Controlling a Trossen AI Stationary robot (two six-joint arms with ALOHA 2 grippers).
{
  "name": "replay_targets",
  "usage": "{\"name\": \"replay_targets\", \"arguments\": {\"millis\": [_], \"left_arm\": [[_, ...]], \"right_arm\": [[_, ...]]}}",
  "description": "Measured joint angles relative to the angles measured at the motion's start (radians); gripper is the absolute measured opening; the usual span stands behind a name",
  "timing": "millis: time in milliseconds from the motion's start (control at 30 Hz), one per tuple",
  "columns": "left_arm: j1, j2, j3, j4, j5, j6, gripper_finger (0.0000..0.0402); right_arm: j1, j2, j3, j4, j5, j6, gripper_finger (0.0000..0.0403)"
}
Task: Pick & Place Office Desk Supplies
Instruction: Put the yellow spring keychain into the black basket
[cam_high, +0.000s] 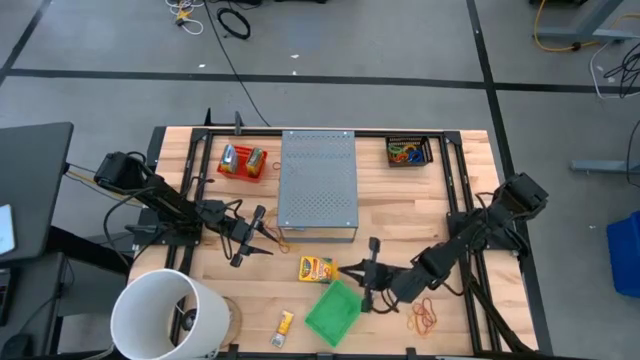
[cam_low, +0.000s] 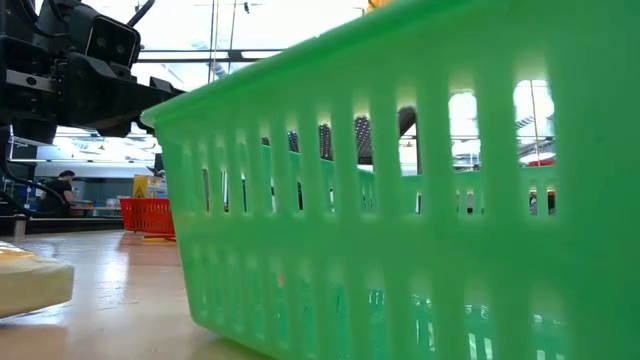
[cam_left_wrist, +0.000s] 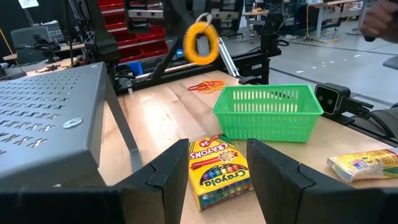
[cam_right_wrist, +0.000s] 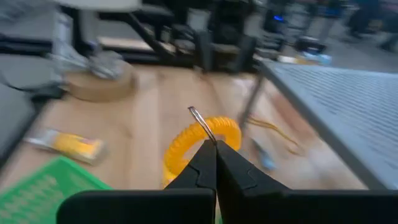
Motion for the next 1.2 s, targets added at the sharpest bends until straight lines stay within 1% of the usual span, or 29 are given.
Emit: {"name": "replay_targets", "arguments": {"millis": [133,200,233,300,333,533,733,967,1200], "left_arm": [[-0.001,0.000,0.000,-0.002,0.001,-0.003,0.0168],[-0.002,0.000,0.000,-0.004,0.003,-0.004,0.0168],[-0.002,0.000,0.000,-0.007,0.003,-0.006,0.0168],[-0.002,0.000,0.000,-0.008,0.003,-0.009,0.0168],[-0.002,0.000,0.000,-0.008,0.003,-0.012,0.0168],[-0.002,0.000,0.000,-0.008,0.003,-0.014,0.0168],[-0.002,0.000,0.000,-0.007,0.003,-0.014,0.0168],[-0.002,0.000,0.000,-0.007,0.003,-0.014,0.0168],[-0.002,0.000,0.000,-0.007,0.003,-0.014,0.0168]], "right_arm": [[-0.005,0.000,-0.043,0.127,-0.136,-0.008,0.0000],[0.005,0.000,-0.083,0.221,-0.205,0.007,0.0000],[0.011,0.000,-0.105,0.265,-0.224,0.024,0.0000],[0.031,0.000,-0.152,0.327,-0.227,0.066,0.0000],[0.042,0.000,-0.177,0.344,-0.213,0.094,0.0000],[0.109,0.000,-0.298,0.360,-0.005,0.255,0.0000],[0.126,0.000,-0.403,0.361,0.191,0.394,0.0000],[0.064,0.000,-0.458,0.360,0.354,0.454,0.0000],[-0.070,0.000,-0.471,0.352,0.493,0.460,0.0000]]}}
